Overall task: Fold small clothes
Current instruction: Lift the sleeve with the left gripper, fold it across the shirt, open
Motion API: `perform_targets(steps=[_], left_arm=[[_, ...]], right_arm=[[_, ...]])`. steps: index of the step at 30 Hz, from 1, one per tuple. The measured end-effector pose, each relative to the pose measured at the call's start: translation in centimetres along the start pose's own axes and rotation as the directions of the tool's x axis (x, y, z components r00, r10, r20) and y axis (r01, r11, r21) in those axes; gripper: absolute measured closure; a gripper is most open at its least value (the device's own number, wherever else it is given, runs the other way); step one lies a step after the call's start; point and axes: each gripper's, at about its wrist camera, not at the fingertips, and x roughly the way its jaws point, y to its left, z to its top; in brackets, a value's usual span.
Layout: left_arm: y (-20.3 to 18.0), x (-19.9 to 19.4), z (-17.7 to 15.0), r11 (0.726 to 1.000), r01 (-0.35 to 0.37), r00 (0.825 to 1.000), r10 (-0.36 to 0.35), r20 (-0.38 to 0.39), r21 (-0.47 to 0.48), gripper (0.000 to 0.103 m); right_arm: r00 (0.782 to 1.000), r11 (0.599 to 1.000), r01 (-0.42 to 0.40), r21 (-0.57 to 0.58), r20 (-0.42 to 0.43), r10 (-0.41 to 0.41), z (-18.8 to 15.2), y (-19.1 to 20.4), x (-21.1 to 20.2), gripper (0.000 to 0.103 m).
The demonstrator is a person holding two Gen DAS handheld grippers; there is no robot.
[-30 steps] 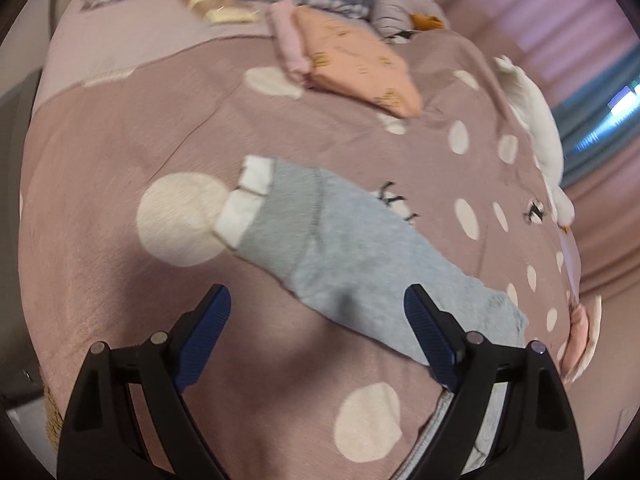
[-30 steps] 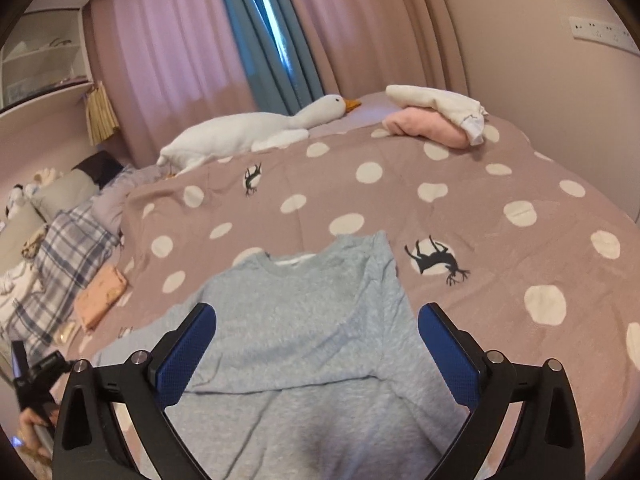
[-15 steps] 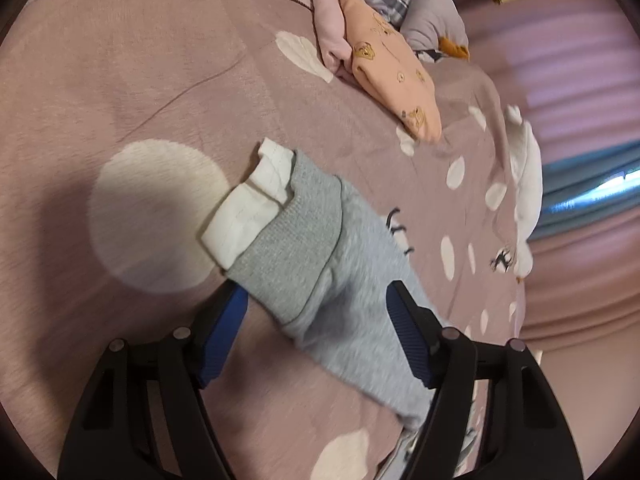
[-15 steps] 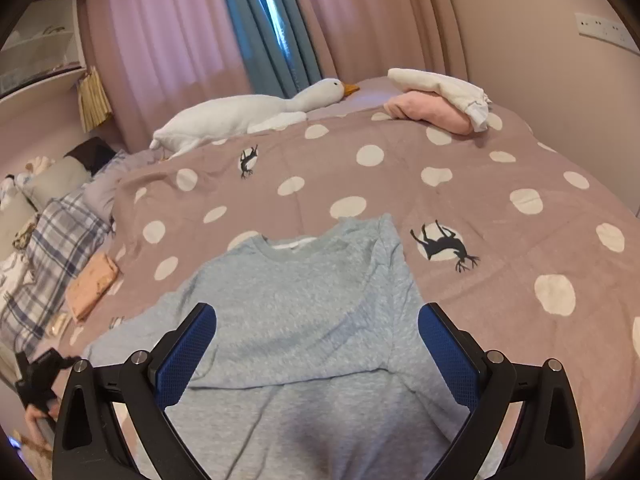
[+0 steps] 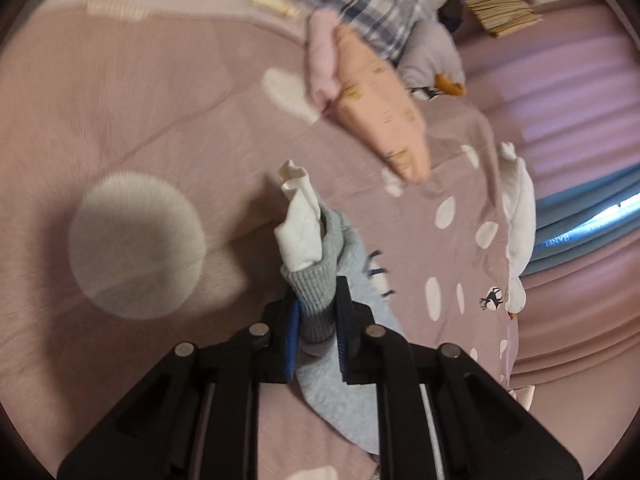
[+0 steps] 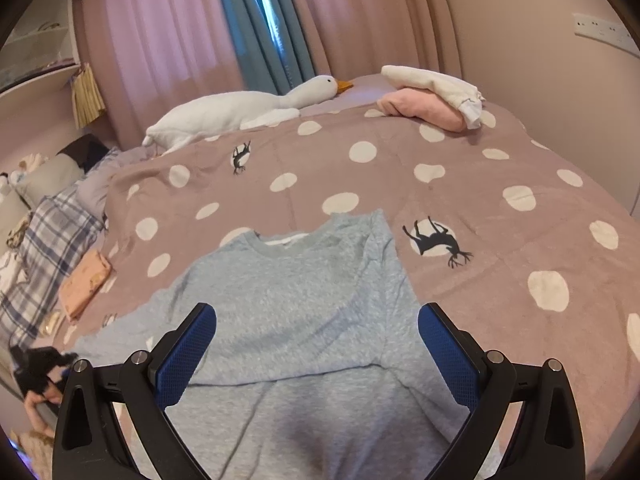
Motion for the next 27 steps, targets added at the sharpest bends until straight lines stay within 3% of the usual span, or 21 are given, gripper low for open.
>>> perform_targets(steps=[10, 20, 27], left_arm=[[-8.0, -4.0, -1.8, 0.975, 0.116, 0.991, -0.126, 0.040, 0.191, 0.089], [-15.0, -5.2, -6.1, 0.898, 0.219, 0.974, -0.224, -0.033, 0.382, 0.089], [-18.0, -5.4, -9.0, 0.843, 0.280, 0.960, -0.259, -0.110, 0.460, 0.089]], right_arm=[[1.000, 0.999, 0.010, 0.030, 0.000, -0.010, 0.0, -1.0, -0.6, 0.003], [1.000, 0.999, 0.016, 0.050, 0.006, -0.016, -0.1, -1.9, -1.4, 0.003], [1.000, 0.997, 0.023, 0.070, 0.000, -0.023, -0.3, -2.6, -1.6, 0.003]])
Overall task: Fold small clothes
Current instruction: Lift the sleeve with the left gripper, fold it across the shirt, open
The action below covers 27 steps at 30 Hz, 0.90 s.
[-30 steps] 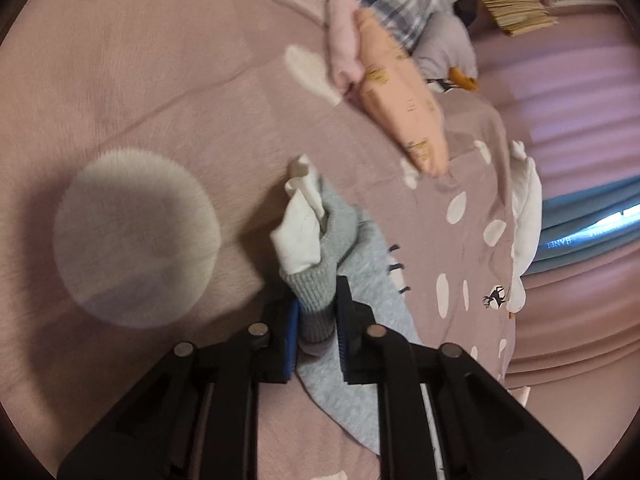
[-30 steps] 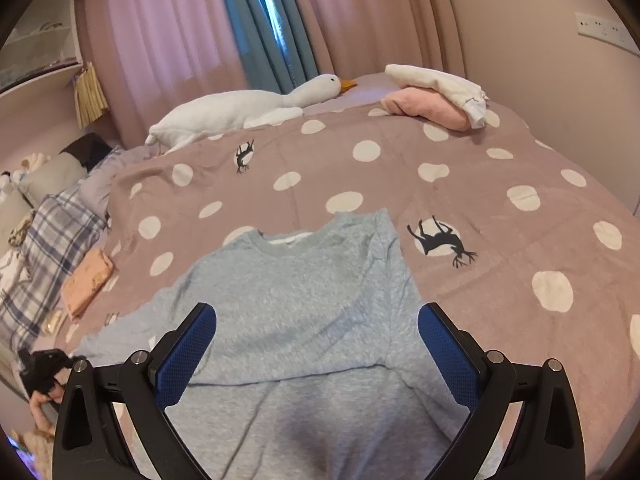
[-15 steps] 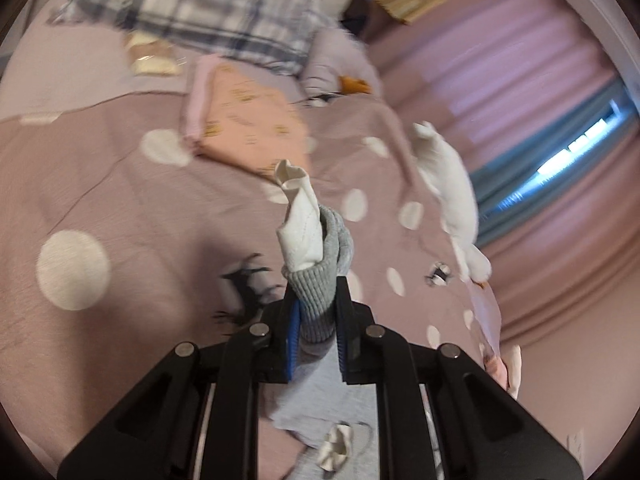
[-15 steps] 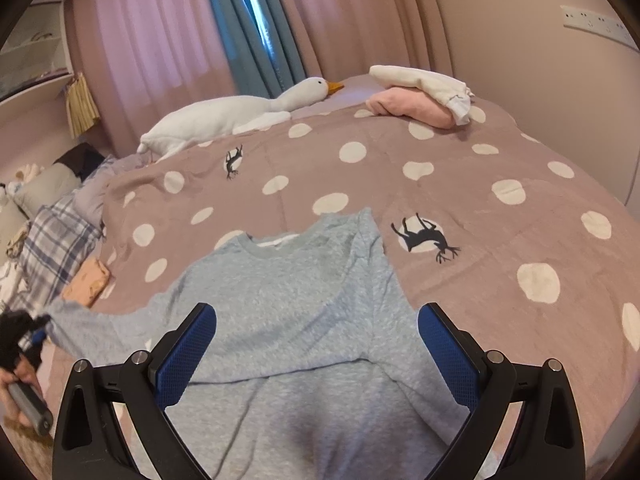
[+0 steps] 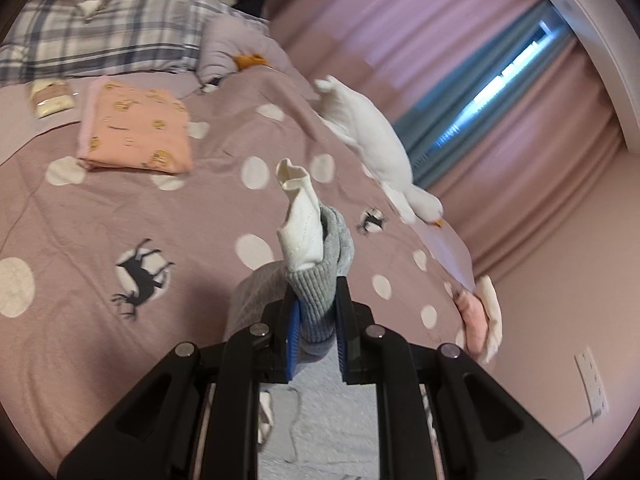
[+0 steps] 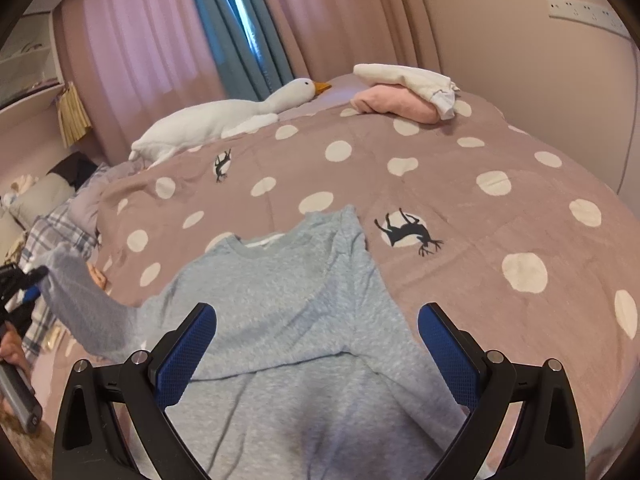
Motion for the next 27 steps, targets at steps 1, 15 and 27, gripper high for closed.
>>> perform_targets(steps=[1, 15, 27], left_arm=[[-0.7, 0.2, -0.3, 1.000, 0.008, 1.000, -0.008, -0.008, 0.024, 0.089], [-6.4, 3.3, -6.7, 0.962, 0.093, 0.977, -0.040, -0.208, 0.256, 0.088], [-8.1, 7.0, -13.8, 0.906, 0.120, 0.924, 0.047, -0.379, 0.407, 0.088]], right_arm=[[1.000, 1.000, 0.000, 0.002, 0.000, 0.000, 0.0, -0.1, 0.0, 0.003], [1.000, 0.999, 0.002, 0.048, -0.004, -0.002, -0.2, -1.5, 0.0, 0.003], [1.000, 0.998, -0.003, 0.070, -0.011, 0.004, -0.4, -2.7, -0.1, 0.003]])
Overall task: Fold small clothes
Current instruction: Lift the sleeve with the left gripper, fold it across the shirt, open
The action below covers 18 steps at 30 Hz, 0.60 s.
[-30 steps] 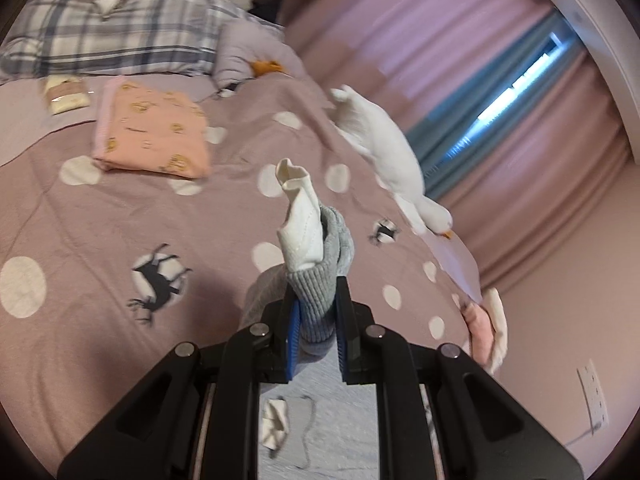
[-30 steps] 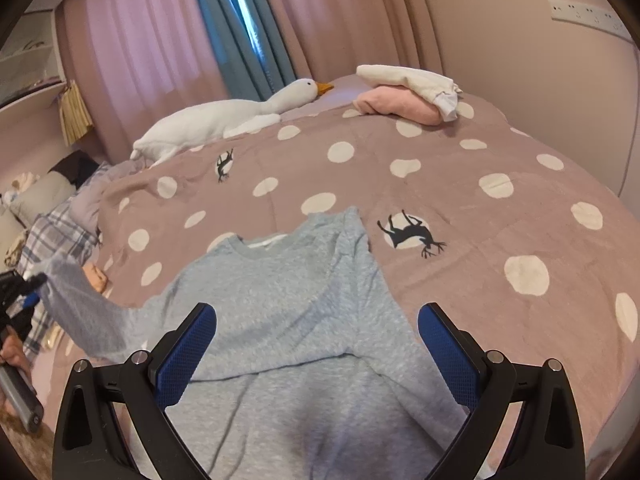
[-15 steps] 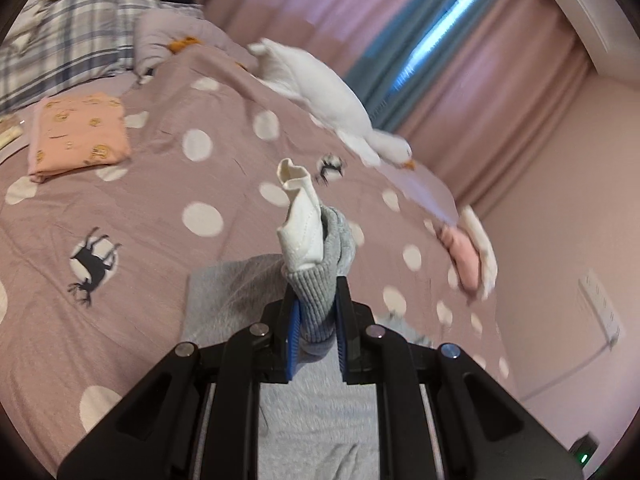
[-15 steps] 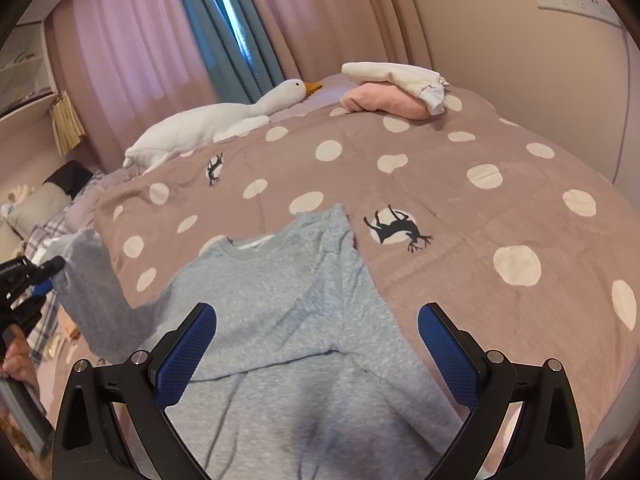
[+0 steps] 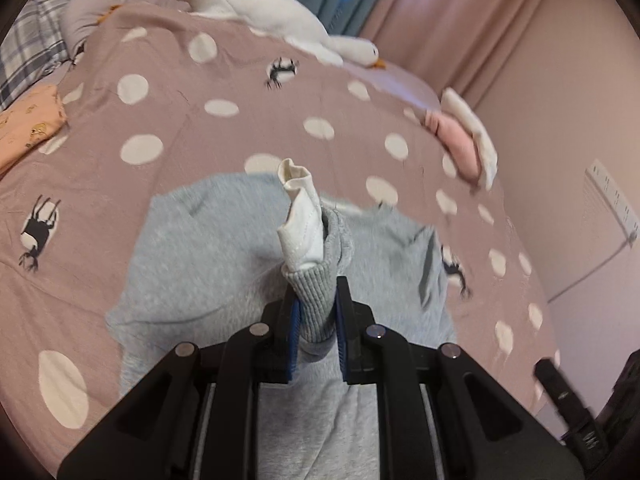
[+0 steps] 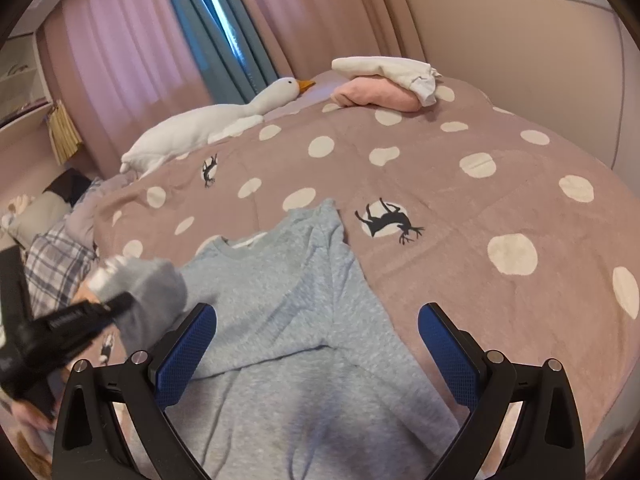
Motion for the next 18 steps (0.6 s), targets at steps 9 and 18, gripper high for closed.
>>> perform_targets(steps=[9, 18], left_arm=[[-0.3, 3.6, -2.1, 1.000, 0.007, 0.993, -0.004, -0.122, 0.026, 0.088], [0.8, 6.2, -3.9, 0.997, 0.078, 0.966, -0.081, -0.245, -0.021, 0.085]], right_arm=[[1.000, 1.000, -0.002, 0.012, -0.012, 0.002, -0.2, -0.5, 0.2, 0.003], [1.000, 1.000, -0.004, 0.007, -0.027, 0.005, -0.7, -0.5, 0.7, 0.003]])
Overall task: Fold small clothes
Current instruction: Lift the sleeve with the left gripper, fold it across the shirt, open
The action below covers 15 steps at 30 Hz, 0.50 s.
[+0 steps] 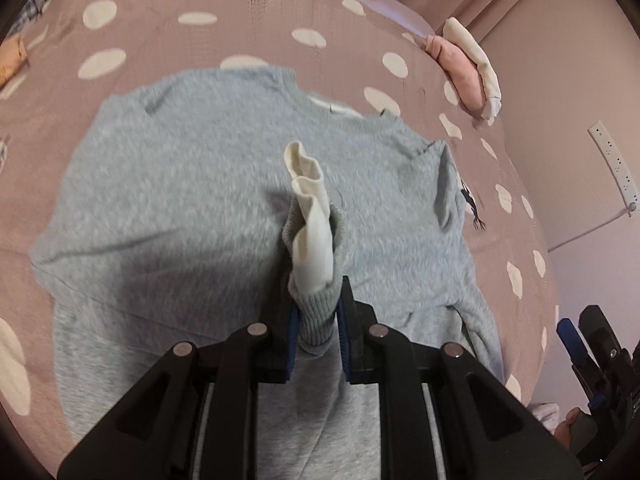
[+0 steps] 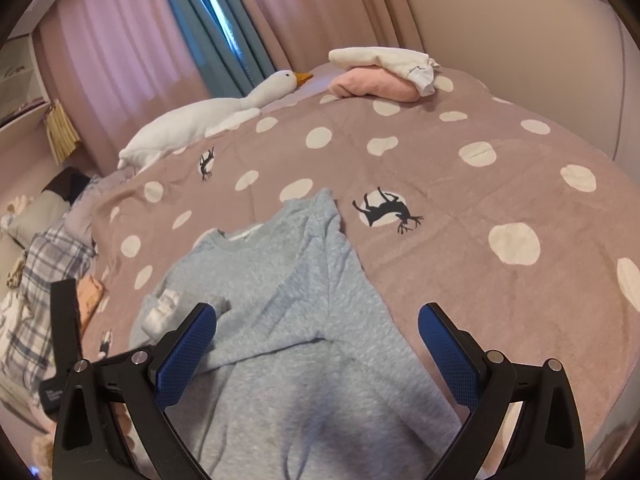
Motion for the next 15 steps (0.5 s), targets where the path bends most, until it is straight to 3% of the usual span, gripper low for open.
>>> perform_targets(steps=[4, 8, 12, 15], left_arm=[[-0.2, -0.1, -0.2, 0.999, 0.050, 0.998, -0.050, -0.022, 0.005, 0.078], [-0.9, -1.6, -0.1, 0.994, 0.110, 0.994, -0.110, 0.016, 0.006, 0.068], [-0.7, -3.6, 0.3, 0.981, 0.192, 0.980, -0.191, 0.051, -0.025, 0.047], [-0.1, -5.4, 0.6, 0.983, 0.182, 0.979, -0.177, 0.098, -0.039, 0.035]], right_arm=[[1.000, 1.000, -0.001, 0.000, -0.002, 0.001, 0.0, 0.0, 0.2, 0.003], [1.000, 1.000, 0.000, 0.002, -0.003, 0.000, 0.0, 0.0, 0.2, 0.003], [1.000, 1.000, -0.001, 0.000, -0.008, 0.001, -0.1, 0.1, 0.2, 0.003], [1.000, 1.000, -0.008, -0.002, -0.019, 0.008, -0.1, 0.2, 0.4, 0.003]])
